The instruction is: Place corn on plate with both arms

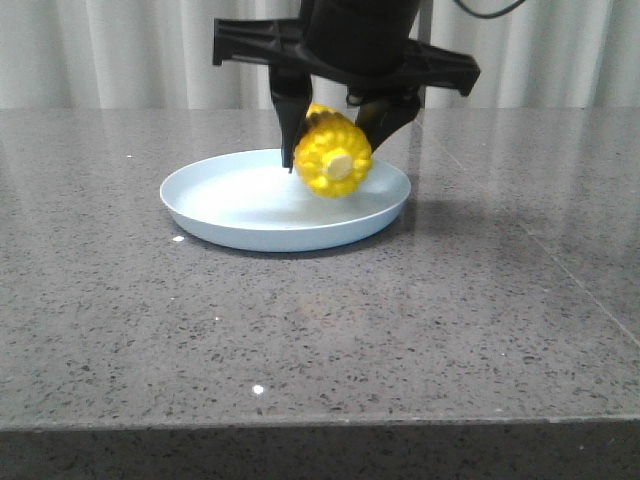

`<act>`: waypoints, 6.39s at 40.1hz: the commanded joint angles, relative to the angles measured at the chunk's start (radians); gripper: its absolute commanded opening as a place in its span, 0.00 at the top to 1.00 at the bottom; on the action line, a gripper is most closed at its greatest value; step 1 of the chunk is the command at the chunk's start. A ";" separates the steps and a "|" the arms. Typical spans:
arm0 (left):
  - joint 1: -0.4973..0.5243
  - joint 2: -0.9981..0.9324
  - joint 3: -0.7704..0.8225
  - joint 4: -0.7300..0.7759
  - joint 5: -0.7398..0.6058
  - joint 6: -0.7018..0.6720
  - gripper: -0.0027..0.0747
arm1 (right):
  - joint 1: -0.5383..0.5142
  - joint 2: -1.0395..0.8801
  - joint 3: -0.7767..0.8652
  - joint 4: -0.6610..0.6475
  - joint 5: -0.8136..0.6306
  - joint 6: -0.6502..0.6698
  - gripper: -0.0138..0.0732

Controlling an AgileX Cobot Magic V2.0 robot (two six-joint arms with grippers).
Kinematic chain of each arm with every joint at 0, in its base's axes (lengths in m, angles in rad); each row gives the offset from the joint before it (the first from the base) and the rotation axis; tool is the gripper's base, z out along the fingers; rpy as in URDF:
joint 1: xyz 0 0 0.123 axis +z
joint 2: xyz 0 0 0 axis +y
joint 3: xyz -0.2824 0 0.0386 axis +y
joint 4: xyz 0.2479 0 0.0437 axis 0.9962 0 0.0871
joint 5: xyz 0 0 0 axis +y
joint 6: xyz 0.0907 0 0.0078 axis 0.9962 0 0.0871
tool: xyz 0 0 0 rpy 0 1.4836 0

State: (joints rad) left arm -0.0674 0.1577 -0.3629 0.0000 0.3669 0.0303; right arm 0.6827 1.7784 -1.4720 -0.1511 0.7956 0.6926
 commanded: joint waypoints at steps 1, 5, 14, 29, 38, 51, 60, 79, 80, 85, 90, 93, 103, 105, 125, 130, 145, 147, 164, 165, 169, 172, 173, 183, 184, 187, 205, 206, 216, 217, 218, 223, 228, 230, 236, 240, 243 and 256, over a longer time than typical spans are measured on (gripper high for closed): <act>-0.008 0.012 -0.025 0.000 -0.081 -0.003 0.99 | 0.007 -0.042 -0.036 -0.031 -0.035 0.012 0.66; -0.008 0.012 -0.025 0.000 -0.081 -0.003 0.99 | 0.009 -0.041 -0.036 -0.013 -0.035 0.012 0.59; -0.008 0.012 -0.025 0.000 -0.081 -0.003 0.99 | 0.009 -0.042 -0.036 0.004 -0.020 0.012 0.19; -0.008 0.012 -0.025 0.000 -0.081 -0.003 0.99 | -0.069 -0.188 -0.040 -0.053 0.010 0.011 0.13; -0.008 0.012 -0.025 0.000 -0.081 -0.003 0.99 | -0.249 -0.309 -0.023 -0.053 0.109 -0.123 0.40; -0.008 0.012 -0.025 0.000 -0.081 -0.003 0.99 | -0.465 -0.525 0.223 -0.053 0.096 -0.186 0.91; -0.008 0.012 -0.025 0.000 -0.081 -0.003 0.99 | -0.504 -0.702 0.444 -0.047 0.062 -0.304 0.91; -0.008 0.012 -0.025 0.000 -0.081 -0.003 0.99 | -0.504 -1.268 1.002 -0.141 -0.280 -0.311 0.91; -0.008 0.012 -0.025 0.000 -0.081 -0.003 0.99 | -0.504 -1.306 1.025 -0.146 -0.304 -0.311 0.91; -0.008 0.012 -0.025 0.000 -0.081 -0.003 0.99 | -0.504 -1.439 1.094 -0.156 -0.418 -0.311 0.91; -0.008 0.012 -0.025 0.000 -0.081 -0.003 0.99 | -0.504 -1.492 1.110 -0.156 -0.479 -0.311 0.91; -0.008 0.012 -0.025 0.000 -0.081 -0.003 0.99 | -0.504 -1.495 1.110 -0.156 -0.486 -0.311 0.91; -0.008 0.012 -0.025 0.000 -0.081 -0.003 0.99 | -0.504 -1.495 1.110 -0.156 -0.486 -0.311 0.91; -0.008 0.012 -0.025 0.000 -0.081 -0.003 0.99 | -0.504 -1.495 1.110 -0.156 -0.486 -0.311 0.91; -0.008 0.012 -0.025 0.000 -0.081 -0.003 0.99 | -0.504 -1.495 1.110 -0.156 -0.486 -0.311 0.91; -0.008 0.012 -0.025 0.000 -0.081 -0.003 0.99 | -0.504 -1.495 1.110 -0.156 -0.486 -0.311 0.91; -0.003 -0.021 -0.005 0.006 -0.088 -0.003 0.99 | -0.504 -1.495 1.110 -0.156 -0.486 -0.311 0.91; 0.006 -0.050 0.022 0.006 -0.088 -0.003 0.99 | -0.504 -1.495 1.110 -0.156 -0.486 -0.311 0.91; 0.084 -0.185 0.307 -0.012 -0.252 -0.003 0.99 | -0.504 -1.494 1.110 -0.156 -0.485 -0.311 0.91; 0.086 -0.185 0.324 -0.013 -0.276 -0.003 0.99 | -0.504 -1.494 1.110 -0.156 -0.485 -0.311 0.91; 0.086 -0.185 0.375 -0.014 -0.350 -0.003 0.99 | -0.504 -1.494 1.110 -0.156 -0.485 -0.311 0.91; 0.086 -0.185 0.370 -0.014 -0.326 -0.003 0.99 | -0.504 -1.494 1.110 -0.156 -0.486 -0.311 0.91; 0.086 -0.185 0.370 -0.014 -0.328 -0.003 0.99 | -0.504 -1.494 1.110 -0.156 -0.486 -0.311 0.91; 0.086 -0.183 0.370 -0.014 -0.328 -0.003 0.99 | -0.504 -1.494 1.110 -0.156 -0.486 -0.311 0.91; 0.086 -0.183 0.370 -0.014 -0.328 -0.003 0.99 | -0.504 -1.494 1.110 -0.156 -0.486 -0.311 0.91; 0.086 -0.183 0.370 -0.014 -0.328 -0.003 0.99 | -0.504 -1.494 1.110 -0.156 -0.486 -0.311 0.91; 0.086 -0.183 0.370 -0.014 -0.328 -0.003 0.99 | -0.504 -1.494 1.110 -0.156 -0.486 -0.311 0.91; 0.086 -0.183 0.370 -0.014 -0.328 -0.003 0.99 | -0.504 -1.494 1.110 -0.156 -0.486 -0.311 0.91; 0.086 -0.183 0.370 -0.014 -0.328 -0.003 0.99 | -0.549 -1.540 1.218 -0.027 -0.585 -0.525 0.91; 0.086 -0.183 0.370 -0.014 -0.328 -0.003 0.99 | -0.562 -1.550 1.243 0.002 -0.602 -0.574 0.91; 0.086 -0.183 0.370 -0.014 -0.328 -0.003 0.99 | -0.573 -1.565 1.263 0.039 -0.626 -0.607 0.91; 0.086 -0.183 0.370 -0.014 -0.328 -0.003 0.99 | -0.628 -1.645 1.375 0.142 -0.718 -0.686 0.91; 0.086 -0.183 0.370 -0.014 -0.328 -0.003 0.99 | -0.661 -1.714 1.455 0.175 -0.732 -0.686 0.91; 0.086 -0.183 0.370 -0.014 -0.328 -0.003 0.99 | -0.669 -1.736 1.481 0.183 -0.733 -0.686 0.91; 0.086 -0.183 0.370 -0.014 -0.328 -0.003 0.99 | -0.678 -1.789 1.494 0.193 -0.677 -0.686 0.91; 0.086 -0.183 0.370 -0.014 -0.328 -0.003 0.99 | -0.678 -1.805 1.494 0.193 -0.684 -0.686 0.91; 0.086 -0.183 0.370 -0.014 -0.328 -0.003 0.99 | -0.678 -1.807 1.494 0.193 -0.680 -0.686 0.91; 0.086 -0.183 0.370 -0.014 -0.328 -0.003 0.99 | -0.678 -1.805 1.494 0.193 -0.677 -0.686 0.91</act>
State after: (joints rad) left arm 0.0153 -0.0048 0.0053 -0.0061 0.1260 0.0303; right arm 0.0110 -0.0110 0.0265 0.0410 0.1930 0.0184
